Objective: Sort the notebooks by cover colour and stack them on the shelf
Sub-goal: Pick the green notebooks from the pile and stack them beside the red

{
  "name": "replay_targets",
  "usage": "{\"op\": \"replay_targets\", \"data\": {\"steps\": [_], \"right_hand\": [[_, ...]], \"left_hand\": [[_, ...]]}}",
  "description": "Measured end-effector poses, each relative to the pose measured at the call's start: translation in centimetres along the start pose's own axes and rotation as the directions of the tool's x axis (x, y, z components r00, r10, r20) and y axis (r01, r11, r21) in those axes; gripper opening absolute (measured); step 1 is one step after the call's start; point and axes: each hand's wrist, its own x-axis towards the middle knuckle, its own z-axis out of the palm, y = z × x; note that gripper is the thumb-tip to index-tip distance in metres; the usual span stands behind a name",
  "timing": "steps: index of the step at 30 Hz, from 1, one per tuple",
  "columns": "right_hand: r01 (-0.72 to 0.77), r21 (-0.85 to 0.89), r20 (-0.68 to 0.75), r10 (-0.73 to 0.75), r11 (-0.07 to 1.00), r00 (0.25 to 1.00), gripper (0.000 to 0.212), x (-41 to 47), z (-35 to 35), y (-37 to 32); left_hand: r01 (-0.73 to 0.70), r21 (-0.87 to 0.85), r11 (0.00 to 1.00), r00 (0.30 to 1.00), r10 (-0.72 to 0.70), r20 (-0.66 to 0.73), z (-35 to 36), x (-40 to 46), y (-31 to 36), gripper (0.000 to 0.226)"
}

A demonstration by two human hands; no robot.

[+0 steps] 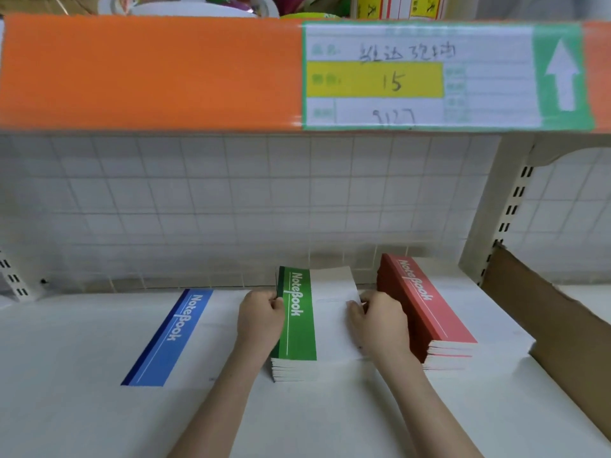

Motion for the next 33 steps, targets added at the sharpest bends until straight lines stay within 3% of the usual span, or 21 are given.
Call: {"op": "replay_targets", "data": {"steps": [7,19,21,25,28,33], "right_hand": [[0.035,-0.021,0.097,-0.033,0.999,0.995,0.025,0.0,0.1,0.2],[0.014,0.009,0.237,-0.015,1.0,0.971,0.034,0.5,-0.2,0.0],[0.019,-0.048,0.266,-0.006,0.999,0.964,0.038,0.6,-0.4,-0.2],[0.092,-0.188,0.135,-0.067,0.978,0.989,0.042,0.0,-0.8,-1.8],[0.149,-0.23,0.045,-0.143,0.962,0.989,0.041,-0.9,-0.6,-3.8],[0.285,-0.198,0.127,-0.264,0.938,0.956,0.034,-2.5,1.5,-8.1]], "left_hand": [[-0.02,0.038,0.999,0.999,0.021,-0.03,0.6,0.1,-0.5,0.028],[0.028,-0.069,0.997,0.999,-0.03,-0.016,0.9,-0.1,-0.9,0.037],[0.044,-0.086,0.995,0.999,-0.045,-0.005,0.5,-0.3,-0.8,0.04],[0.007,-0.087,0.996,0.998,-0.012,-0.058,-1.3,-0.4,-1.6,0.03],[-0.002,0.023,1.0,1.0,0.002,-0.016,-3.5,-0.7,-2.7,0.022],[0.039,0.24,0.97,0.999,-0.034,-0.028,-8.4,-2.0,-5.2,0.025]]}}
